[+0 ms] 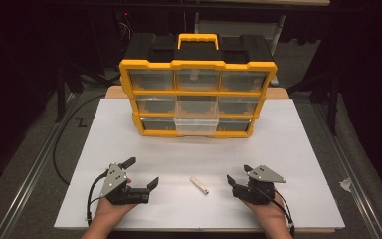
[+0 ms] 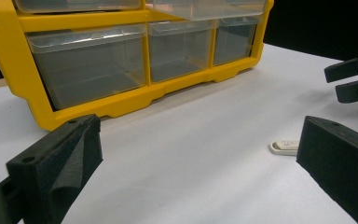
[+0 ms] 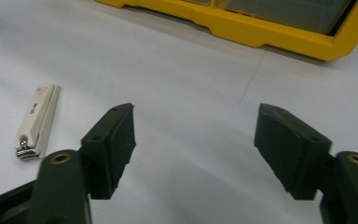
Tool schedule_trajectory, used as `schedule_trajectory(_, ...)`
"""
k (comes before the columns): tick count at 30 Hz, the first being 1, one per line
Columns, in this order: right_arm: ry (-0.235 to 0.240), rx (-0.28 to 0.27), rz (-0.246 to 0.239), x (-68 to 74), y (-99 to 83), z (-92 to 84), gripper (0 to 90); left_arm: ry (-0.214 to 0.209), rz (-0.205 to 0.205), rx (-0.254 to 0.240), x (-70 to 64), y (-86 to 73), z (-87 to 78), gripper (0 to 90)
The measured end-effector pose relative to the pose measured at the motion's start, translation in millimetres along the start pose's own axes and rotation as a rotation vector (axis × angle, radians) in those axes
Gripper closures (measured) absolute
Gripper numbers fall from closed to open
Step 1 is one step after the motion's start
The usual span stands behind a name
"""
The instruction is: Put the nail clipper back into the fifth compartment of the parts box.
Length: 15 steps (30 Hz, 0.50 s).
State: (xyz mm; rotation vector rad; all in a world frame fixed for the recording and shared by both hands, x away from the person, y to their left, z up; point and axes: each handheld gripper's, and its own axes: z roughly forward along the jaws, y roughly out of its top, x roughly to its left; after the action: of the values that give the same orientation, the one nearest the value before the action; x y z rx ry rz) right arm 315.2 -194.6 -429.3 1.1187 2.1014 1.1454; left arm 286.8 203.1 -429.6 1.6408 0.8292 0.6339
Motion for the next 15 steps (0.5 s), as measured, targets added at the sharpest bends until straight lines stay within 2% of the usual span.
schedule_trajectory(8, 0.028, -0.01, -0.003, 1.6, 1.3, -2.6, 57.9, -0.008, -0.01, -0.01, -0.2, 1.1, -0.6, 0.7)
schedule_trajectory(11, 0.06, -0.019, -0.004, 3.0, 1.5, -4.1, 68.8, -0.005, -0.01, -0.015, -0.5, 1.5, -1.2, 0.7)
schedule_trajectory(15, 0.094, -0.014, -0.028, 6.7, 2.5, -4.2, 80.0, -0.004, -0.003, -0.012, -1.6, 1.5, -1.3, 0.8)
